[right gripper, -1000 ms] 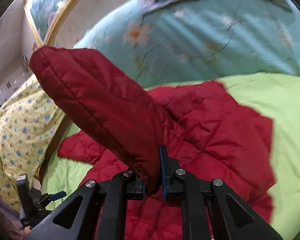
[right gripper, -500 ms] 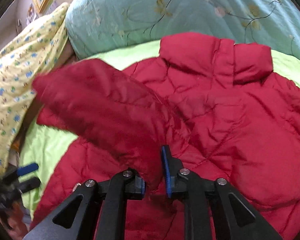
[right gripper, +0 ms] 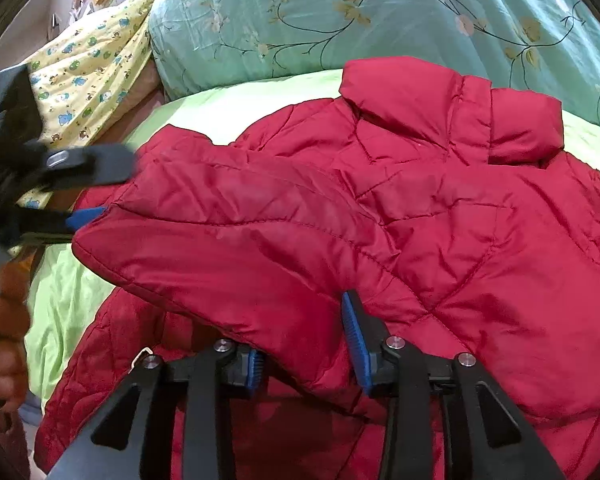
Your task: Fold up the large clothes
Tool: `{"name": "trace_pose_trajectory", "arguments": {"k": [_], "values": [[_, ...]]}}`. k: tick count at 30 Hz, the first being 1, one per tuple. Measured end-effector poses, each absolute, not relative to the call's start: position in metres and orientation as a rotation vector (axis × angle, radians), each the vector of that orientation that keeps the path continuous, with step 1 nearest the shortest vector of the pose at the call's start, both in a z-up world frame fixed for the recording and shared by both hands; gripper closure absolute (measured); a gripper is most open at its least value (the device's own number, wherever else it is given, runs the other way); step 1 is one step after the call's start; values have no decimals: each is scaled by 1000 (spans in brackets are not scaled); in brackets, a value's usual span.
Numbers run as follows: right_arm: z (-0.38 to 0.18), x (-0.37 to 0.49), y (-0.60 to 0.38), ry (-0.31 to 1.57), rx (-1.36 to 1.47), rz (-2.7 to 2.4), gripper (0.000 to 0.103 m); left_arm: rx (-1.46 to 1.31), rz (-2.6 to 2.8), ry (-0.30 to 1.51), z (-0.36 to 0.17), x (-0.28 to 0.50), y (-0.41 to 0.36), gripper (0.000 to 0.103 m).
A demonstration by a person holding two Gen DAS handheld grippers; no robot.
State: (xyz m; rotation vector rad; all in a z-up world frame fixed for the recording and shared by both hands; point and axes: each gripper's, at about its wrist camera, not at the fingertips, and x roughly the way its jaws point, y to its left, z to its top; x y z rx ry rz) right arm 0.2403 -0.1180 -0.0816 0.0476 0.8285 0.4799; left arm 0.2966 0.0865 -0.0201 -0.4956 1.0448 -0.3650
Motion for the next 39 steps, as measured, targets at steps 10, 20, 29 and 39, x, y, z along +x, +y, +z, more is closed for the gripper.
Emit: {"name": "trace_pose_trajectory", "arguments": {"k": [10,20,29,39], "values": [[-72,212,-147,827,102,519,42,-315,-360,1032,-32,296,79,86],[-65,243,-252,820,257,229,32,17,-255,926,-40,295,55,80],[-97,264,-252,868,262,170,29,-69,-127,763,-1,262,89,45],[-89,258,-241,849,213,150,23,1,-214,932,-57,278,37,44]]}}
